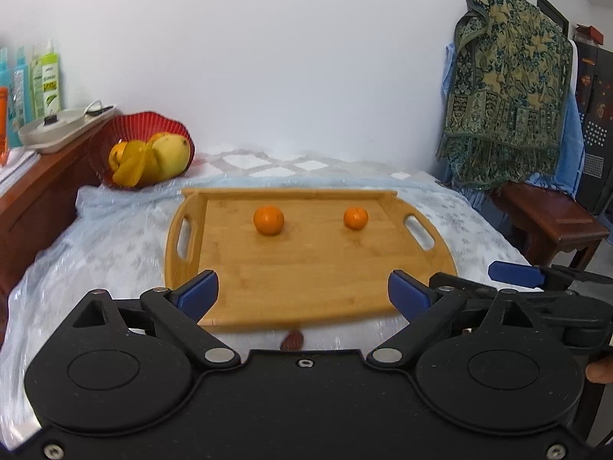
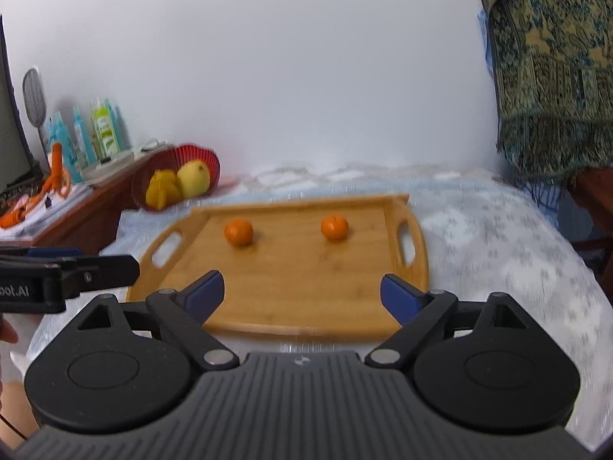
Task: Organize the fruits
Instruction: 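Open the left gripper to release the mandarin and withdraw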
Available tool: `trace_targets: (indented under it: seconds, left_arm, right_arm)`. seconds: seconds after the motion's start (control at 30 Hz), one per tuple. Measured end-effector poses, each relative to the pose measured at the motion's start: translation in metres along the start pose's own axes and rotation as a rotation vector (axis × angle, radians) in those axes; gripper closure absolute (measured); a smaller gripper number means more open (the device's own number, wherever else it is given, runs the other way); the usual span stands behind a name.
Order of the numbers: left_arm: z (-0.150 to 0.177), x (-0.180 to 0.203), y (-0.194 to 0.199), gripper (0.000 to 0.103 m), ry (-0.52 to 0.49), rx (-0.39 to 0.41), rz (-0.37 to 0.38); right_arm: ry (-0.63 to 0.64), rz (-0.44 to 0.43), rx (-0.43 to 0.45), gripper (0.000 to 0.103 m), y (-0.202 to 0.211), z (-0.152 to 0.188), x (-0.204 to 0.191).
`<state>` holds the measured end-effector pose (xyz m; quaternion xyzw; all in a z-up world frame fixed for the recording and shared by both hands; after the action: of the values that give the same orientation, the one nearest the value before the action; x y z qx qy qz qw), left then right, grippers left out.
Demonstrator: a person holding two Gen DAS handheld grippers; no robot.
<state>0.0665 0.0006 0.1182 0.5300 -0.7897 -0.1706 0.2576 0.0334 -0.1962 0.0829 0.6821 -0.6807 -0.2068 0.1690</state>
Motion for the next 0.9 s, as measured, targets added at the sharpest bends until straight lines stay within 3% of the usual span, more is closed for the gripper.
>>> trace_targets:
  seconds: [0.5,0.9]
  left_arm:
    - [0.046,0.002,0.015,0.006,-0.025,-0.034,-0.016]
    - [0.069,-0.008,0.007,0.006,-0.011,-0.117,-0.053]
  right_arm:
    - [0.027,0.022,-0.059,0.007,0.017,0.034,-0.018]
    - [0.038,0.015,-0.103,0.007,0.022,0.057,-0.023]
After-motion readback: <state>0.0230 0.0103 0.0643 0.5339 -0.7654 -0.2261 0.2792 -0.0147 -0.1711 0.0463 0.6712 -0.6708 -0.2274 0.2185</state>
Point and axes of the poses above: each gripper's, at about its wrist camera, not at the fingertips, and y roughly against the way its jaws point, x to its right, z to its underside, the point moved 2 cm from there along -y, roughly the way its jaws point, and after that the axes turned 7 degrees about y, right-handed, at the moved point
